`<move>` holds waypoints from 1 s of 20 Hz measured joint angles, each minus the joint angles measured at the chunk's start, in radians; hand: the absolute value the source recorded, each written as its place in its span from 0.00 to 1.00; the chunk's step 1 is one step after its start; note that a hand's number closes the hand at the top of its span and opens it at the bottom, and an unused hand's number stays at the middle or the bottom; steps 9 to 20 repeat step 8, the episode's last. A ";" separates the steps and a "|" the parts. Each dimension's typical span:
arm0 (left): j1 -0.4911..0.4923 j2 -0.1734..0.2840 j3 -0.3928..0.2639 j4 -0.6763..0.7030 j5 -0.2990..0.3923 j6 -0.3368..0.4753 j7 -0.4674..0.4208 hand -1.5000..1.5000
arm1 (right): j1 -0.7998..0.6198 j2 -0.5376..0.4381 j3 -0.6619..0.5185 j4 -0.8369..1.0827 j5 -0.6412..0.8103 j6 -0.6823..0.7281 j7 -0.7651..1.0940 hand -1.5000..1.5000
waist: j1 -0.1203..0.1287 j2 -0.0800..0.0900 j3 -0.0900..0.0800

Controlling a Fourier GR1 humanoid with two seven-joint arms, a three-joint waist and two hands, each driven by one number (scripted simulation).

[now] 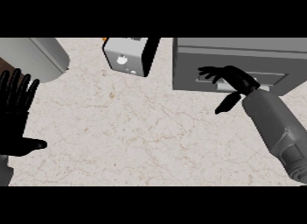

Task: Pick up the cup, place it into the drawer and close the drawer

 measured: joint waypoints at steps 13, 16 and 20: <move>-0.024 -0.020 -0.008 0.019 -0.027 -0.001 -0.012 0.00 | -0.031 -0.021 -0.026 0.089 -0.018 0.059 -0.078 0.00 | 0.014 0.008 0.005; -0.024 -0.020 -0.008 0.019 -0.027 -0.001 -0.012 0.00 | -0.031 -0.021 -0.026 0.089 -0.018 0.059 -0.078 0.00 | 0.014 0.008 0.005; -0.024 -0.020 -0.008 0.019 -0.027 -0.001 -0.012 0.00 | -0.031 -0.021 -0.026 0.089 -0.018 0.059 -0.078 0.00 | 0.014 0.008 0.005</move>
